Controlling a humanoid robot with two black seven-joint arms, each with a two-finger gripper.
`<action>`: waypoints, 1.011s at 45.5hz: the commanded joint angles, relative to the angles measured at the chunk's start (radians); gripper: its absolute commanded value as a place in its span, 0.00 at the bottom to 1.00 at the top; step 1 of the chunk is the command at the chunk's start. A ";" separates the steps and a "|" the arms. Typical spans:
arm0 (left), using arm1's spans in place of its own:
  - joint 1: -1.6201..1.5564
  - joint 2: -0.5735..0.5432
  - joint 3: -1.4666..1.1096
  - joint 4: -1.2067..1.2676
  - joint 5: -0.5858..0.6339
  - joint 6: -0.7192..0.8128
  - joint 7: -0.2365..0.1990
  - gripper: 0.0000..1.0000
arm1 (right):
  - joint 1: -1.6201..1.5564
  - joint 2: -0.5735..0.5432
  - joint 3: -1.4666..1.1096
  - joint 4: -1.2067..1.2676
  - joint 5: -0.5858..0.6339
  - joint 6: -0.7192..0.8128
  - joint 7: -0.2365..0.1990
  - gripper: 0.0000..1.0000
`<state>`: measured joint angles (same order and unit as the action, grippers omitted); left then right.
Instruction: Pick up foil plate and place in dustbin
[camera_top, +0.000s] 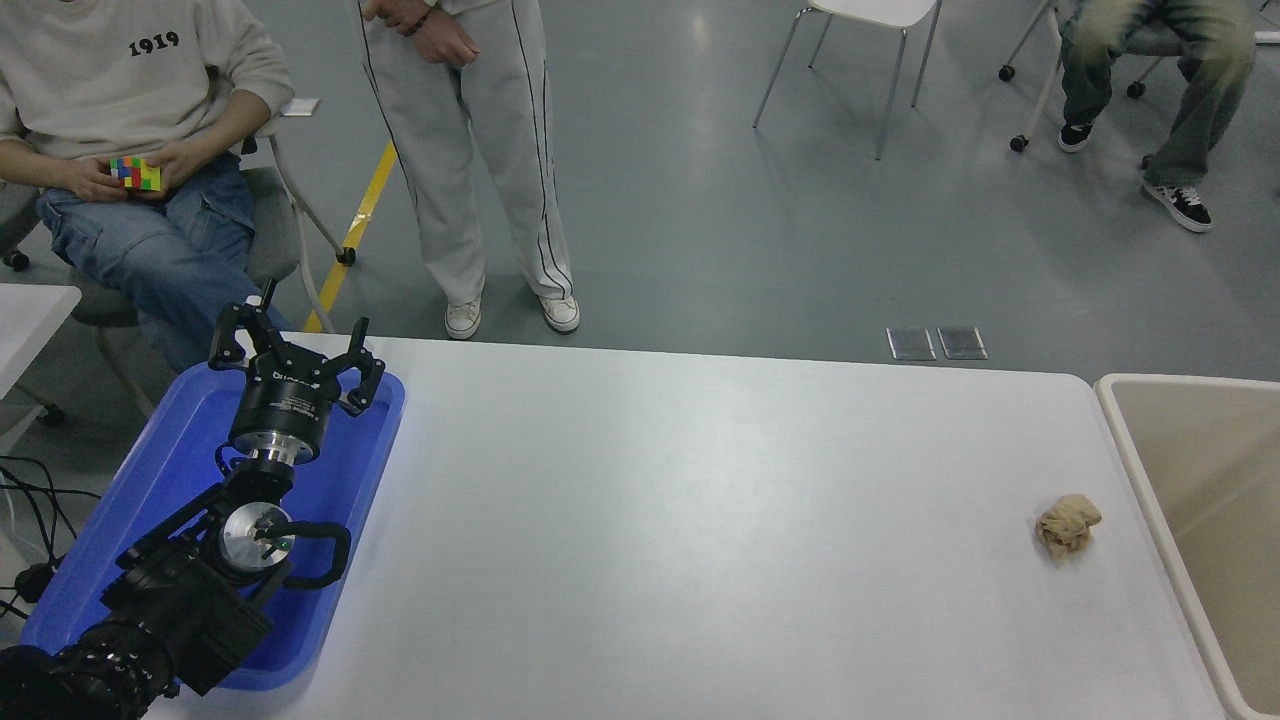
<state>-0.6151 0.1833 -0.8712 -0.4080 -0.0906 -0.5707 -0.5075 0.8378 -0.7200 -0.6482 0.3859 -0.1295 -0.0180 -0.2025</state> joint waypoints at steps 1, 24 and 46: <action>0.000 -0.001 0.000 0.000 0.000 0.000 0.001 1.00 | 0.082 -0.009 0.002 0.106 -0.067 0.003 0.002 0.96; 0.000 -0.001 0.000 0.000 0.000 0.000 0.001 1.00 | 0.518 -0.069 -0.240 0.668 -0.309 0.016 0.003 0.99; 0.000 -0.001 0.000 0.000 0.000 0.000 0.001 1.00 | 0.859 0.019 -0.395 0.832 -0.306 0.308 0.003 1.00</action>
<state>-0.6152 0.1827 -0.8711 -0.4081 -0.0906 -0.5707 -0.5062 1.5078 -0.7613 -0.9365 1.1469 -0.4333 0.1147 -0.1994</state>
